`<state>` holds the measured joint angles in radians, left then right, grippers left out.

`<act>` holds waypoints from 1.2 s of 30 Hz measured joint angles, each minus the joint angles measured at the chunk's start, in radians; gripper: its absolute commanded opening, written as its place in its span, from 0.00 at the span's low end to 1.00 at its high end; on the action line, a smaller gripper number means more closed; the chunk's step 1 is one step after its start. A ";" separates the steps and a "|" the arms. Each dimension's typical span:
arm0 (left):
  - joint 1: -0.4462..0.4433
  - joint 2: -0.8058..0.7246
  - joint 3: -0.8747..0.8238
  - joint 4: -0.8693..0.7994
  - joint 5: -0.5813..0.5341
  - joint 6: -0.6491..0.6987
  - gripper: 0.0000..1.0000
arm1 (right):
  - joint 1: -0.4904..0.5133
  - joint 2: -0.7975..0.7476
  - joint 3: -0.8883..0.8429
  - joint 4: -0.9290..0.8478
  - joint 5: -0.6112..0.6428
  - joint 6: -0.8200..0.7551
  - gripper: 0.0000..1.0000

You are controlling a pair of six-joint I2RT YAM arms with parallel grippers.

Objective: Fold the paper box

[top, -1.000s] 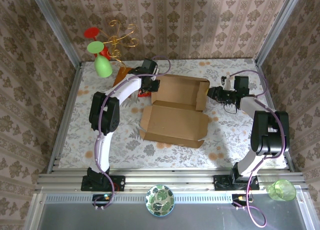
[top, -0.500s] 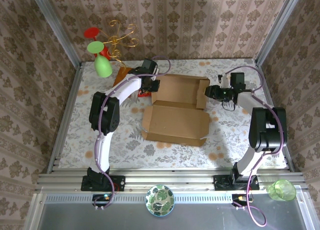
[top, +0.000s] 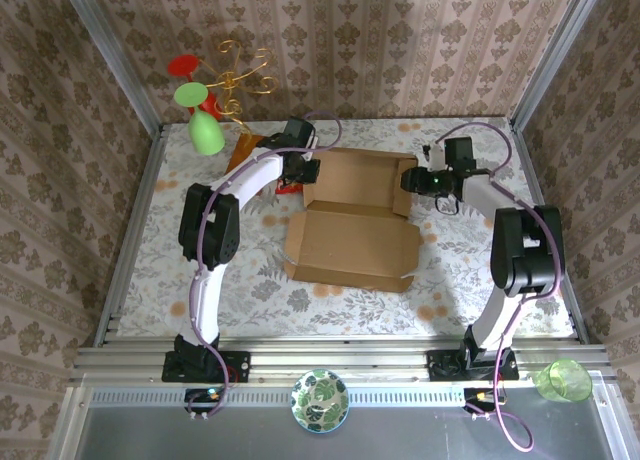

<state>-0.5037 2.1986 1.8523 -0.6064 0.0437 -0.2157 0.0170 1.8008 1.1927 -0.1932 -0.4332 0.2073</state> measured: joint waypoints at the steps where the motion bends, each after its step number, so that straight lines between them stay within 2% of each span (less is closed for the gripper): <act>1: 0.000 0.001 0.001 0.000 0.002 0.001 0.00 | 0.007 0.006 0.006 -0.008 0.017 0.000 0.45; 4: -0.002 0.002 0.003 0.000 0.002 0.003 0.00 | 0.028 0.023 0.026 -0.029 0.074 -0.007 0.41; 7: -0.002 0.002 0.003 0.000 0.002 0.004 0.00 | 0.047 0.037 0.049 -0.055 0.142 -0.015 0.32; 10: -0.003 0.002 0.005 -0.003 0.000 0.004 0.00 | 0.074 0.051 0.076 -0.087 0.234 -0.024 0.24; 14: -0.006 0.015 0.030 -0.026 -0.008 0.004 0.00 | 0.116 0.070 0.121 -0.143 0.370 -0.027 0.18; 23: -0.013 0.028 0.053 -0.045 -0.017 0.003 0.00 | 0.200 0.104 0.200 -0.275 0.633 0.010 0.12; 29: -0.026 0.028 0.053 -0.046 -0.017 0.003 0.00 | 0.227 0.128 0.239 -0.339 0.740 0.063 0.00; 34: -0.027 0.028 0.053 -0.048 -0.017 0.002 0.00 | 0.247 0.148 0.267 -0.372 0.801 0.095 0.00; 35: -0.027 0.028 0.053 -0.048 -0.017 0.002 0.02 | 0.249 0.148 0.267 -0.375 0.805 0.099 0.00; 36: -0.027 0.028 0.053 -0.048 -0.018 0.000 0.09 | 0.250 0.148 0.267 -0.375 0.808 0.101 0.00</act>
<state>-0.5308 2.2265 1.9053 -0.6540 0.0261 -0.2153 0.2668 1.9484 1.4593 -0.5678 0.3752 0.3084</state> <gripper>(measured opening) 0.089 0.095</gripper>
